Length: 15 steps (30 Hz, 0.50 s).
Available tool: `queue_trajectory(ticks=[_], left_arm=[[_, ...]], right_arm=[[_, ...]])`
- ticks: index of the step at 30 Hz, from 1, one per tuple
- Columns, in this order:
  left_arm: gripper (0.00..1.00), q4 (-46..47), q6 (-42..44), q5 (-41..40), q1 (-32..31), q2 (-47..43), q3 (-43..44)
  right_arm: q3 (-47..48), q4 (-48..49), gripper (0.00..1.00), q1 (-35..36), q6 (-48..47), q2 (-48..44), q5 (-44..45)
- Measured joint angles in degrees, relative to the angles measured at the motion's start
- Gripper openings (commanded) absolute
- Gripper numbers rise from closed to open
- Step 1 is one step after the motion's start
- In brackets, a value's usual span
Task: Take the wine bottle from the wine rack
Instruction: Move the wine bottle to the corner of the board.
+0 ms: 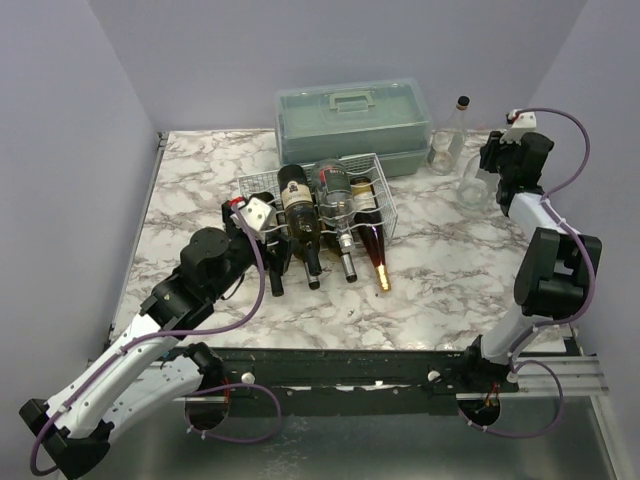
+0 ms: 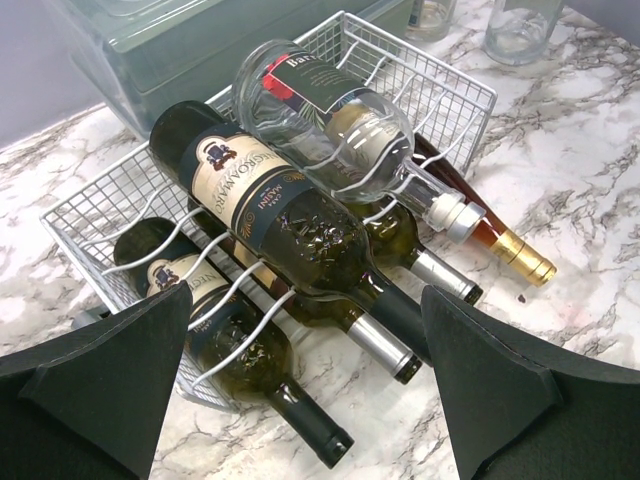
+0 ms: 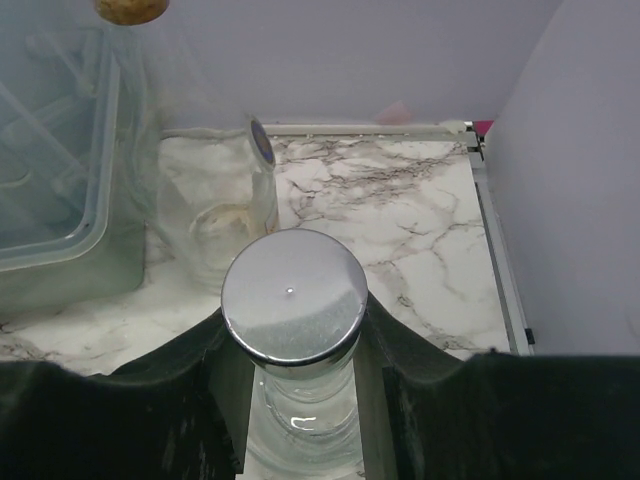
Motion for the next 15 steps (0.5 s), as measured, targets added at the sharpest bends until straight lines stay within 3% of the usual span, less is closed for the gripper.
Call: queue_trajectory(ticks=[15], left_arm=[[0.99,0.0,0.2,-0.9,0.0,1.5,0.0]], right_arm=[[7.0,3.0,0.0,0.0,3.9,7.5,3.2]])
